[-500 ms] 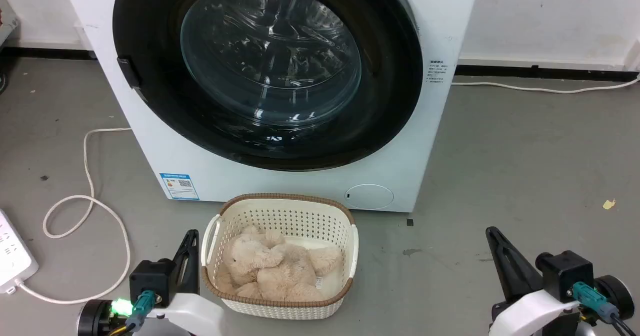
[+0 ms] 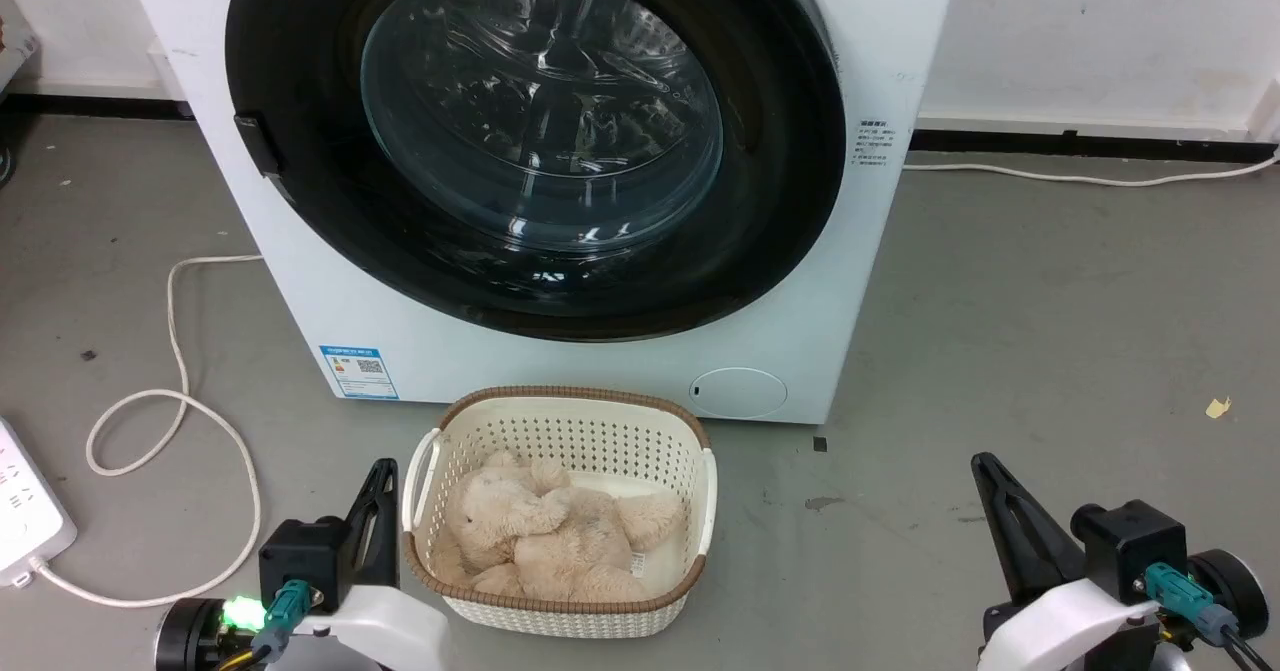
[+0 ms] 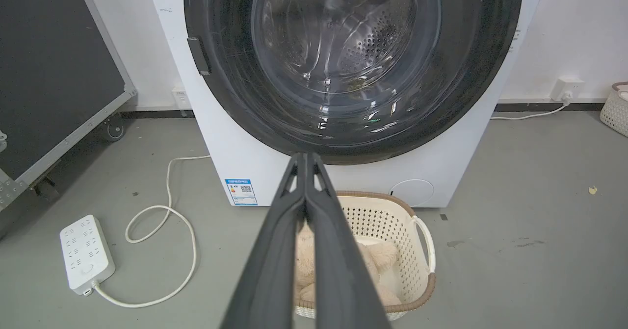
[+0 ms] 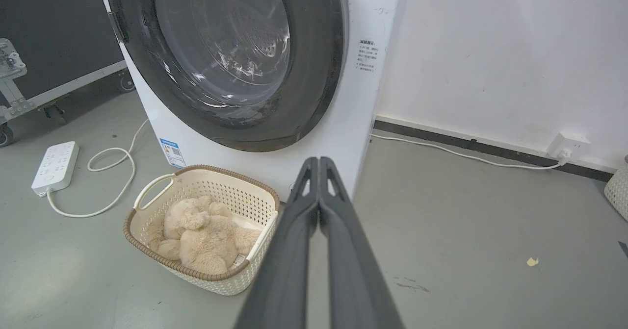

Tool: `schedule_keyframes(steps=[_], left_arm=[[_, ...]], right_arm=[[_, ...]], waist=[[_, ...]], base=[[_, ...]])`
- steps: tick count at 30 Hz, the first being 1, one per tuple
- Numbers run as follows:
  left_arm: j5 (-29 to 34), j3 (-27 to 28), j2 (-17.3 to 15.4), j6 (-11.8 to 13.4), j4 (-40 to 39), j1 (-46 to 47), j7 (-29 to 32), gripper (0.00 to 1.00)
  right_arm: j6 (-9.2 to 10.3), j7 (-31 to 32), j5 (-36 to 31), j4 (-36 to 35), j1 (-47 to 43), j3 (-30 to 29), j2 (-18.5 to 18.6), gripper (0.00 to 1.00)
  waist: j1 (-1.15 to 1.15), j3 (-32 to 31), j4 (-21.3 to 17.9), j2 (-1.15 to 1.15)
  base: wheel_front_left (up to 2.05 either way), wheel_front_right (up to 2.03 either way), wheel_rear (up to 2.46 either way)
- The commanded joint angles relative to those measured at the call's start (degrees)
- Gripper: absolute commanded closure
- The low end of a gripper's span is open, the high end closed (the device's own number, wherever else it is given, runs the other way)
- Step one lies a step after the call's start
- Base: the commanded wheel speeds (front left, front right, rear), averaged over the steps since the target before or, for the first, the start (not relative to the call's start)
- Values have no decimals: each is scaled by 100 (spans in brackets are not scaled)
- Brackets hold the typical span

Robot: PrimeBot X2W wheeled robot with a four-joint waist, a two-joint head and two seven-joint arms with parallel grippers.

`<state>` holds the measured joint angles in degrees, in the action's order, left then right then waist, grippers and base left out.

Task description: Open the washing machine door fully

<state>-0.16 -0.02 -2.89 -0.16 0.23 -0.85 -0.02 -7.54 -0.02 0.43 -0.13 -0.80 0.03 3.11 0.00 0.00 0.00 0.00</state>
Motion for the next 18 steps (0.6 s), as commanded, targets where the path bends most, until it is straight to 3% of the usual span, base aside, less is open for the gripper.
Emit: schedule_keyframes(steps=[1, 18], left_arm=[[16, 2, 2, 16, -23, 85, 2, 100], [16, 2, 2, 16, -23, 85, 2, 100]], right_arm=[[5, 2, -43, 13, 80, -3, -24, 100], [5, 2, -43, 13, 80, -3, -24, 100]], waist=[[0, 0, 0, 0], [0, 0, 0, 0]], base=[[0, 0, 0], [0, 0, 0]])
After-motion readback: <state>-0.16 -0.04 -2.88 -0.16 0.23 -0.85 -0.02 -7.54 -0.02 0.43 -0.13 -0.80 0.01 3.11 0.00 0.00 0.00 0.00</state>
